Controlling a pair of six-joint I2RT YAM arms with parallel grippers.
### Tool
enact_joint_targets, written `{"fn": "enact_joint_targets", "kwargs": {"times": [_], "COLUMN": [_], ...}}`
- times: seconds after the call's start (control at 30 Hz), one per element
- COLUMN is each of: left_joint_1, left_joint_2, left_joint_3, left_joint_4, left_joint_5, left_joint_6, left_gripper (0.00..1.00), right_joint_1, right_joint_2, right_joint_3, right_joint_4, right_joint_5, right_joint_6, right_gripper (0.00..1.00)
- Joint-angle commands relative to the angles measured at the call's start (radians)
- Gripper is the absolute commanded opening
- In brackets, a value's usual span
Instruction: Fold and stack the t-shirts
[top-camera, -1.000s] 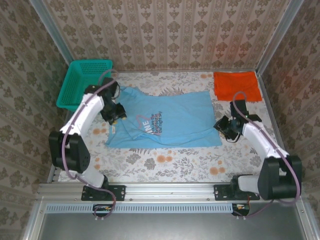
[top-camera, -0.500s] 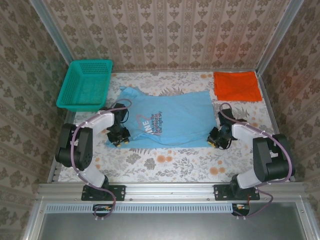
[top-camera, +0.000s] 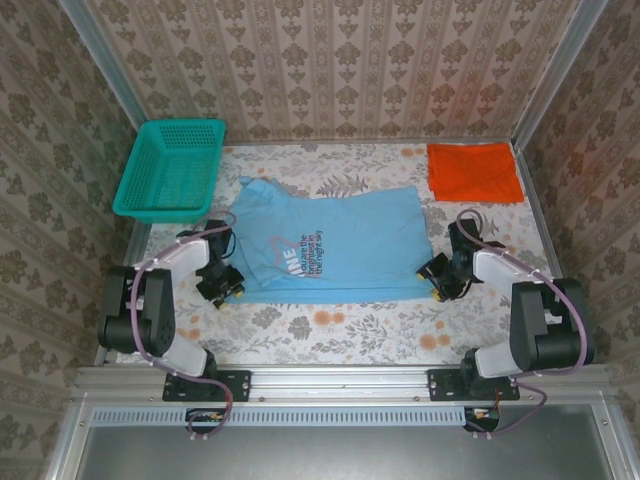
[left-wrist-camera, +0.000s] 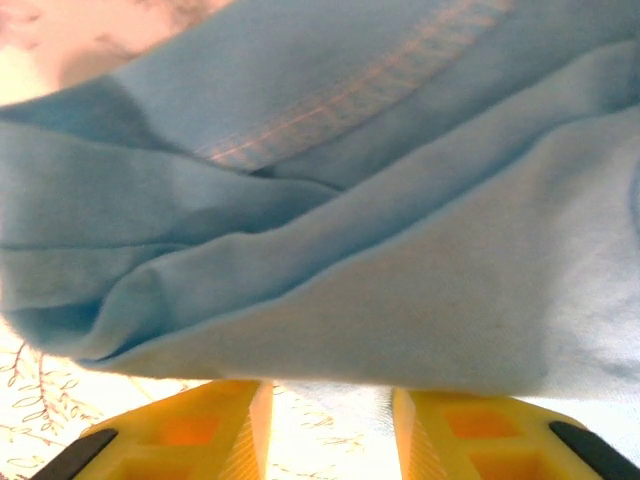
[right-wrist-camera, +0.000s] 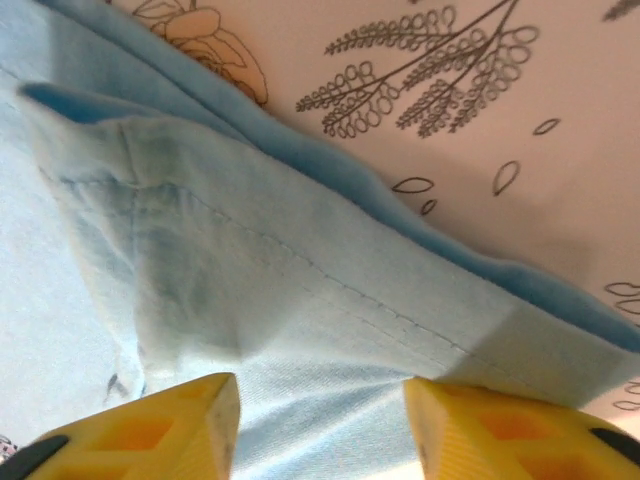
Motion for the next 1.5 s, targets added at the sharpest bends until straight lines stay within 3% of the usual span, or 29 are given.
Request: {"fn": "enact_joint_targets", "kwargs": {"times": [0.0,0.23,0.4,0.53,0.7,0.8,0.9,1.03,1.47], "left_joint_1": [0.041,0.041,0.038,0.034,0.038,0.078,0.126,0.141,0.194], "left_joint_2": [-0.032,-0.080,-0.138,-0.136,-0.093,-0.061,-0.032,-0.025,-0.004], "left_joint_3": [-0.051,0.100,0.193,0.188,0.118,0.066,0.019,-0.003,-0.064], "left_joint_4": [-0.058,-0.127,-0.192,-0.181,-0.136,-0.084,-0.036,-0.023,0.004], "left_joint_5": [-0.064,-0.018,-0.052,-0.039,0.002,0.038,0.106,0.094,0.117], "left_joint_6": [-0.029,0.010,0.027,0.047,0.064,0.061,0.059,0.071,0.106], "left_gripper": [0.39,0.53,0.61,0.54,0.45,0.41,0.39,0.39,0.40], "right_joint_1": [-0.029,0.002,0.225,0.477,0.738,0.832,0.879,0.940,0.998], "right_joint_2": [-0.023,-0.197,-0.218,-0.043,0.281,0.440,0.572,0.707,0.990], "right_joint_3": [-0.027,0.064,0.181,0.322,0.626,0.796,0.934,1.119,1.495], "right_joint_4": [-0.097,-0.123,-0.037,0.089,0.047,-0.007,-0.066,-0.186,-0.430], "right_joint_5": [0.083,0.118,0.184,0.153,0.121,0.126,0.097,0.132,0.205], "right_joint_6": [-0.003,-0.055,-0.096,-0.147,-0.271,-0.322,-0.353,-0.434,-0.507], "right_gripper": [0.60,0.67,0.65,0.57,0.44,0.39,0.35,0.34,0.43]}}
